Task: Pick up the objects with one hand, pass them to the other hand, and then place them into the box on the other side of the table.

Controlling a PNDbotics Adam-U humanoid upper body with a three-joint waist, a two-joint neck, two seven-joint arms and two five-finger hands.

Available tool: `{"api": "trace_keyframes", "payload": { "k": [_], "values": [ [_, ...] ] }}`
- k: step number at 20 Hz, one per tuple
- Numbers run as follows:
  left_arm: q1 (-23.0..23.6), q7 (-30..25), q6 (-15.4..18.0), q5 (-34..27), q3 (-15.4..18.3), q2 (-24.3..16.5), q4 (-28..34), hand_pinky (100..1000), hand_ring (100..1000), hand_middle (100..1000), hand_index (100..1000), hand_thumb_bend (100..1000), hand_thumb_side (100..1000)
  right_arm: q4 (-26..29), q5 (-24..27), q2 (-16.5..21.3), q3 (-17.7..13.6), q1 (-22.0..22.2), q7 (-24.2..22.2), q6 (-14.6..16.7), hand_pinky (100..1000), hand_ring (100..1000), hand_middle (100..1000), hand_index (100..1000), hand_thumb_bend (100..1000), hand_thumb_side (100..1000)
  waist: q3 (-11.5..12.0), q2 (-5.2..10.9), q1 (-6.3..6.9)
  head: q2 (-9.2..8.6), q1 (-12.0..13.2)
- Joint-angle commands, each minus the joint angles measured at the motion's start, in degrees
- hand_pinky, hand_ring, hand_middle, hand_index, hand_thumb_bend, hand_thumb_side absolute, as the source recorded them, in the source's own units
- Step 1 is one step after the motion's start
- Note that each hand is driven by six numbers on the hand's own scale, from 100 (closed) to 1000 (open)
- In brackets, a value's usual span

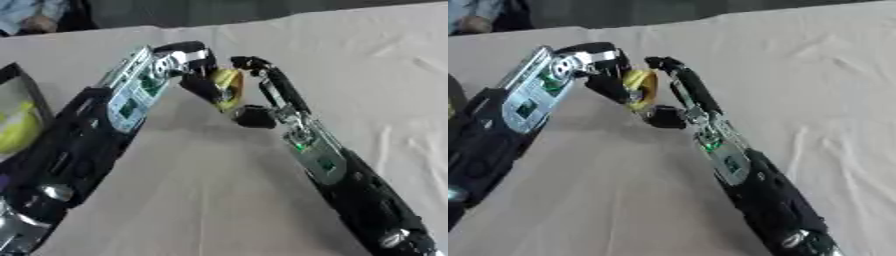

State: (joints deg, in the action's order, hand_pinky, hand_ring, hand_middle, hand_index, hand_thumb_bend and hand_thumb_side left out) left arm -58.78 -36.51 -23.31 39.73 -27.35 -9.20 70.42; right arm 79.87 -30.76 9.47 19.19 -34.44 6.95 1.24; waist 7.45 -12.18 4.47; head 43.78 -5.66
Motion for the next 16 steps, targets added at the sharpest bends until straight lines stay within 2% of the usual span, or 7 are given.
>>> {"api": "trace_keyframes", "payload": {
  "k": [1,5,10,16],
  "values": [
    [-0.08,1.14,-0.54,1.54,1.21,-3.09,2.05,725,618,537,457,203,124,2.95,-0.22,0.60,-0.24,-1.31,-0.03,-0.56,852,863,787,879,409,567,0.08,1.84,-0.03,0.34,0.44],
    [0.83,3.09,-2.11,-0.15,3.07,-5.16,6.12,727,613,538,452,209,124,3.09,0.33,0.94,-0.22,-1.23,-0.02,-1.12,850,860,784,873,410,487,0.13,1.98,-0.01,0.34,0.61],
    [2.86,5.56,-5.40,-5.27,6.69,-8.37,11.91,729,609,539,448,207,126,3.35,1.04,1.44,-0.29,-1.04,0.14,-1.52,850,852,784,873,412,458,0.24,2.05,-0.10,0.34,1.06],
    [7.03,10.02,-10.11,-13.51,12.36,-13.37,16.95,727,597,541,435,220,134,4.31,1.52,3.11,-0.58,-0.46,-0.05,-2.26,850,840,785,871,414,432,0.35,2.26,-0.54,0.34,4.26]
  ]
}}
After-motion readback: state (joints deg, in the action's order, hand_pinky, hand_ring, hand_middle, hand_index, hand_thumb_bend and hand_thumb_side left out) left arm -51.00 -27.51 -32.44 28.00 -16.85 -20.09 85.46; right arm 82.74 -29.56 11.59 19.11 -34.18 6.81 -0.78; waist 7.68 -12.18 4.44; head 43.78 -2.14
